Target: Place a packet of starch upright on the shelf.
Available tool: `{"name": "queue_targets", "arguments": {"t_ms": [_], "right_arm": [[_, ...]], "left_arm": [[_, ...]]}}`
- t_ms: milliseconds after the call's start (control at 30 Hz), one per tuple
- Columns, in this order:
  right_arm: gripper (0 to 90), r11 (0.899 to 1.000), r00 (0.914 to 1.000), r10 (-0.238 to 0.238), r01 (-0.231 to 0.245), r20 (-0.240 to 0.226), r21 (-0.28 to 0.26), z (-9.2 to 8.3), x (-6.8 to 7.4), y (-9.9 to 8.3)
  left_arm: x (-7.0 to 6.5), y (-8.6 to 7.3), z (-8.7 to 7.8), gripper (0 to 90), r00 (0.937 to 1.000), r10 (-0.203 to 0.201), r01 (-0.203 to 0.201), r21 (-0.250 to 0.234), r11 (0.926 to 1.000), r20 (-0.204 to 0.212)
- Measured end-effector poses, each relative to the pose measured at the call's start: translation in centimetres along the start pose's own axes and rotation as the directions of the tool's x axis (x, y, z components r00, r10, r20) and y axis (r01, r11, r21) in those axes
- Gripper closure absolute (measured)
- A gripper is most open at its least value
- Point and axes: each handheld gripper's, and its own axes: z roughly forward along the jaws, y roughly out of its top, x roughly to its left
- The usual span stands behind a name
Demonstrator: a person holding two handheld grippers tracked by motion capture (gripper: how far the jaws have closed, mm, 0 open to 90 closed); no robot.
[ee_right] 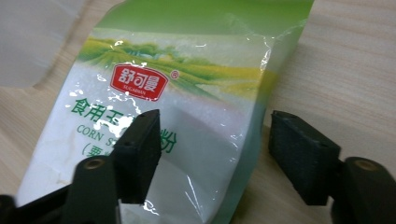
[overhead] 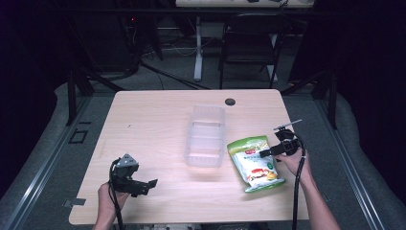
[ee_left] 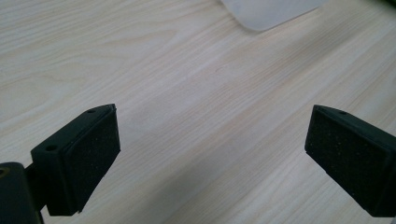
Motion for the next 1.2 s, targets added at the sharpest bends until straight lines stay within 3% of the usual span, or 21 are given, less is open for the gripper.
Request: {"name": "queue_targets", "arguments": {"t_ms": [333,367,400,633,767,1200], "right_arm": [[66.4,0.999,0.9994,0.036,-0.036,0.000,-0.018,-0.3,0.3,-0.1],[69.6,0.998,0.9984,0.056,-0.056,-0.008,-0.040,-0.3,0.3,-0.2],[71.6,0.999,0.9989,0.047,-0.047,-0.008,-0.022,-0.4,0.2,-0.2],[85.9,0.998,0.9981,0.046,-0.048,-0.039,-0.042,-0.8,0.2,-0.6],[88.0,0.996,0.9956,0.062,-0.065,-0.071,-0.054,-1.1,-0.1,-0.9],[89.9,0.993,0.9981,0.030,-0.036,-0.054,-0.110,-2.4,0.6,-1.6]], "left_arm": [[0.0,0.0,0.0,3.5,1.0000,0.000,0.000,-0.007,1.0000,-0.004],[0.0,0.0,0.0,3.5,1.0000,0.001,-0.001,-0.006,1.0000,-0.003],[0.0,0.0,0.0,3.5,1.0000,0.000,0.000,-0.004,1.0000,-0.004],[0.0,0.0,-0.1,3.6,1.0000,-0.006,0.006,-0.007,1.0000,-0.007],[0.0,0.0,-0.1,3.6,1.0000,-0.001,0.001,-0.008,1.0000,-0.007],[0.0,-0.1,-0.1,3.6,0.9999,-0.001,0.001,-0.013,0.9999,-0.013]]}}
